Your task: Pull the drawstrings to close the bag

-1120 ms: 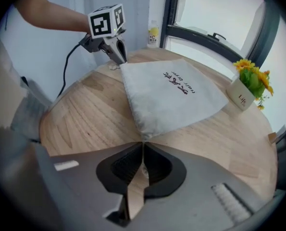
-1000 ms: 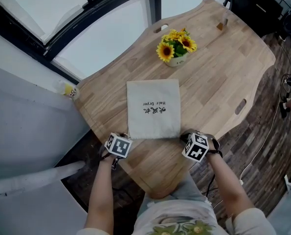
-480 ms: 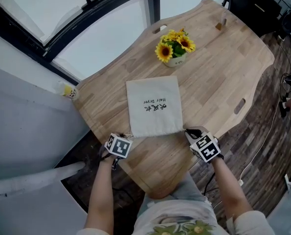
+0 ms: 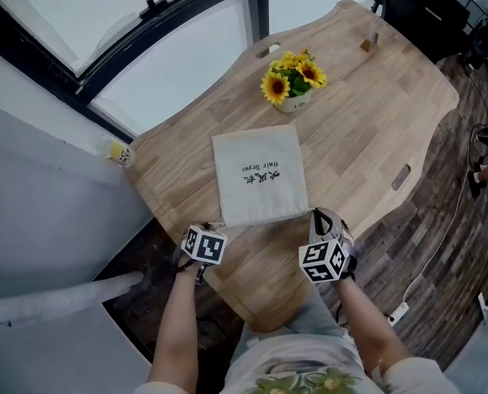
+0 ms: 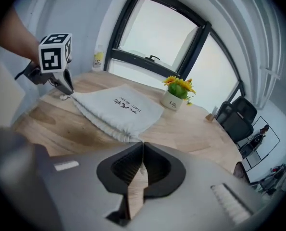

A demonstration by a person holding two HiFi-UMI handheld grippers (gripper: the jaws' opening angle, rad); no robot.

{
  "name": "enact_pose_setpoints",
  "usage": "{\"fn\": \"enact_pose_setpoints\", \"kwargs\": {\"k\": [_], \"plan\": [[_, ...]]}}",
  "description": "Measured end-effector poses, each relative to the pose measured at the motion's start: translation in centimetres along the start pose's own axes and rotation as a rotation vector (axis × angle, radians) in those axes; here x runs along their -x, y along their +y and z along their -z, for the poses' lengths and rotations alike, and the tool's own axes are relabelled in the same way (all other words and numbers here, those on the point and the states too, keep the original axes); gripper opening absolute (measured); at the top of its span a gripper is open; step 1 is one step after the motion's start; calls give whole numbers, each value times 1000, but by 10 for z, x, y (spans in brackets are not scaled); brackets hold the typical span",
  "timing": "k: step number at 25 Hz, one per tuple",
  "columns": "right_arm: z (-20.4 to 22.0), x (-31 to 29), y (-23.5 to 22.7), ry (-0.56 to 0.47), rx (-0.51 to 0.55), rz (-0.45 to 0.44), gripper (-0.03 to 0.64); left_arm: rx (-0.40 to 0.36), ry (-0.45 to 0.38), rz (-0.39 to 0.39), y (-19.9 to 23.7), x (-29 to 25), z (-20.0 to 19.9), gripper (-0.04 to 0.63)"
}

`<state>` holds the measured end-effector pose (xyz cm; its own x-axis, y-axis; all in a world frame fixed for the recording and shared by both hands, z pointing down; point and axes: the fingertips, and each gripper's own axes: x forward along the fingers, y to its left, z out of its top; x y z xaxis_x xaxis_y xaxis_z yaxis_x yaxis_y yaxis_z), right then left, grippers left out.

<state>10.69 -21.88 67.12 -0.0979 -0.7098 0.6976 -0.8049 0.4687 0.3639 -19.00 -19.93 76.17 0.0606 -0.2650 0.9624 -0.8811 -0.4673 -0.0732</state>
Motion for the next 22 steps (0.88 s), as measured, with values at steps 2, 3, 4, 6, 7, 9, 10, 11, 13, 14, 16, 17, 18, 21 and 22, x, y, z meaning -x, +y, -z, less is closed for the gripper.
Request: {"fn": "enact_pose_setpoints", "kwargs": {"k": [2,3,4,6,7,9,10,11,13,14,16,17,18,21,22], "plan": [[-6,6,-6,-14,-16,36,11,70,-31,-18,1,4,1,5],[-8,9,-10,-17,-18,54,11,107,-59,-37,2,9,0,5],[-10,12,-14,-20,-18,71,11,138,-97,-63,4,17,-3,5],[-14,19,-23,-26,-20,98,11,185,-185,-118,9,38,-13,5],[-16,22,-27,-30,-24,108,10,202,-228,-140,11,50,-18,5],[-18,29,-33,-40,-34,126,10,223,-311,-180,16,73,-26,5],[-20,34,-35,-49,-41,135,11,227,-349,-198,18,84,-29,5],[-23,39,-37,-63,-51,145,11,230,-384,-212,19,95,-32,5],[-33,50,-41,-106,-79,165,10,251,-452,-228,21,117,-38,5],[-38,57,-44,-134,-97,175,11,270,-486,-229,21,127,-41,5],[-50,69,-50,-184,-129,192,9,310,-554,-232,23,149,-47,5],[-55,75,-53,-203,-141,200,9,322,-588,-237,24,161,-51,5],[-60,81,-55,-220,-151,207,9,328,-620,-244,25,173,-55,5],[-72,95,-61,-265,-180,224,9,345,-687,-260,27,199,-60,5],[-75,100,-63,-280,-188,229,9,353,-703,-264,27,206,-60,5]]}}
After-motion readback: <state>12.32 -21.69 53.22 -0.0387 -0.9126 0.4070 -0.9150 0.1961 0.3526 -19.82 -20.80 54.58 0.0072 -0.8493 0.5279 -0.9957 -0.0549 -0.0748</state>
